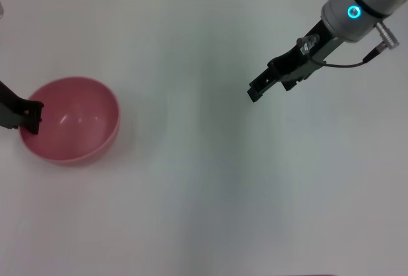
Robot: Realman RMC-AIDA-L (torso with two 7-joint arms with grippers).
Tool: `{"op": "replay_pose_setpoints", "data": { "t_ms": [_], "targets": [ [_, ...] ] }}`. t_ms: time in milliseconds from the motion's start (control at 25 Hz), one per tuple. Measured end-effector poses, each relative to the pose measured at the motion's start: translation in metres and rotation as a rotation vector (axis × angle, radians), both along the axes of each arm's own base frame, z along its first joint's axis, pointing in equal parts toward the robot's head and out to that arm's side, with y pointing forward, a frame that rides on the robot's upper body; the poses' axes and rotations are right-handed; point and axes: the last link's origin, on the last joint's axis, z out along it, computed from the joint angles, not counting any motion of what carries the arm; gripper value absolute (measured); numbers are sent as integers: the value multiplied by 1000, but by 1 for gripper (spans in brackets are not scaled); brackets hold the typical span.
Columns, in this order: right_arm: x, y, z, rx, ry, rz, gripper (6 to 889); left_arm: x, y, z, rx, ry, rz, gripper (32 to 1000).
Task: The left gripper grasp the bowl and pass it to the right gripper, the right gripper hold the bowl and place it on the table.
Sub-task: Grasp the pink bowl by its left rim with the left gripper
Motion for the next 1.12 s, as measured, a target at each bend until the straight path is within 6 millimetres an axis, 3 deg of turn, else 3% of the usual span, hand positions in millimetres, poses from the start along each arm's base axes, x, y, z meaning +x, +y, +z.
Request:
{"op": "replay_pose_setpoints", "data": {
  "t_ms": [440, 1120],
  "targets": [
    [1, 0, 1, 2, 1, -3, 881, 3, -1, 0, -16, -4, 1, 72],
    [4, -1, 1, 4, 2, -12, 881, 31, 3, 2, -96, -27, -54, 39]
  ]
}}
